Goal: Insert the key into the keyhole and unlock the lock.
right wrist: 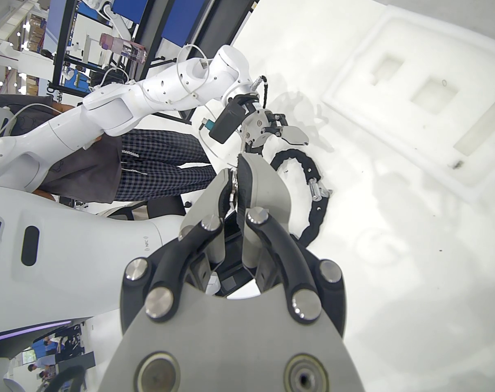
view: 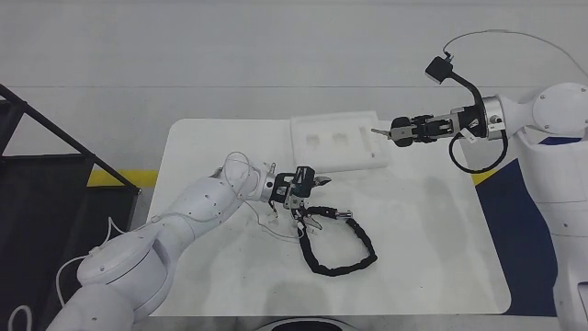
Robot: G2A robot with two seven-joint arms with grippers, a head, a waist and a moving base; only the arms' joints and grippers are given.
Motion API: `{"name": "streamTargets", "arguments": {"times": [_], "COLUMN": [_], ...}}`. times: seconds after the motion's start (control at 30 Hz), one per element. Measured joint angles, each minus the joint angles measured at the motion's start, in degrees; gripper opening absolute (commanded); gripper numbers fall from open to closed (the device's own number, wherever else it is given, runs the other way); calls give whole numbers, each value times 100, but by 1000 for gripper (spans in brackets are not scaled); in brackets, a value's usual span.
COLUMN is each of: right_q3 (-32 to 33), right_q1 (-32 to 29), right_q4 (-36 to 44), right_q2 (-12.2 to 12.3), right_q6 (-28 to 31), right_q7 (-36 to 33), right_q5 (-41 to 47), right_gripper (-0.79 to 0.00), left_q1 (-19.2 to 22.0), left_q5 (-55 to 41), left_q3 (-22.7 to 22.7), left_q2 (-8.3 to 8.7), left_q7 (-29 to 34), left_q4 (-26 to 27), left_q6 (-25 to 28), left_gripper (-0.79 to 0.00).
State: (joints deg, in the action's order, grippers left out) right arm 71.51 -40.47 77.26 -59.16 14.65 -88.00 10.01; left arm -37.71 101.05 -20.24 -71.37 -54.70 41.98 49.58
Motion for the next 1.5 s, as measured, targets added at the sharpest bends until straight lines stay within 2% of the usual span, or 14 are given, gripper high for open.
{"name": "streamTargets", "arguments": {"times": [0.33,0.53,0.73,0.9,1.23,1.47,1.5], "right_q3": [0,0,0,0,0,0,0], "right_q1": [0,0,0,0,0,0,0], "right_q4": [0,0,0,0,0,0,0], "right_q2": [0,0,0,0,0,0,0], "right_q6": [0,0,0,0,0,0,0], "right_q7": [0,0,0,0,0,0,0], "right_q5": [0,0,0,0,0,0,0], "right_gripper": [-785,-785,-785,-785,-785,-785,-785], "left_q1": [-4,-208,-237,-99,-6,10,17], "left_q5": [-2,-268,-502,-450,21,0,-9], "left_q3": [-2,-43,62,177,437,485,489], "left_q2": [0,-71,-362,-601,-911,-1128,-1164], "left_q7": [3,535,952,1057,661,490,478], "left_q4": [3,300,293,-30,-697,-1145,-1216], "left_q6": [-3,-82,-185,-255,-669,-796,-802], "left_gripper": [0,0,0,0,-6,0,-18]}}
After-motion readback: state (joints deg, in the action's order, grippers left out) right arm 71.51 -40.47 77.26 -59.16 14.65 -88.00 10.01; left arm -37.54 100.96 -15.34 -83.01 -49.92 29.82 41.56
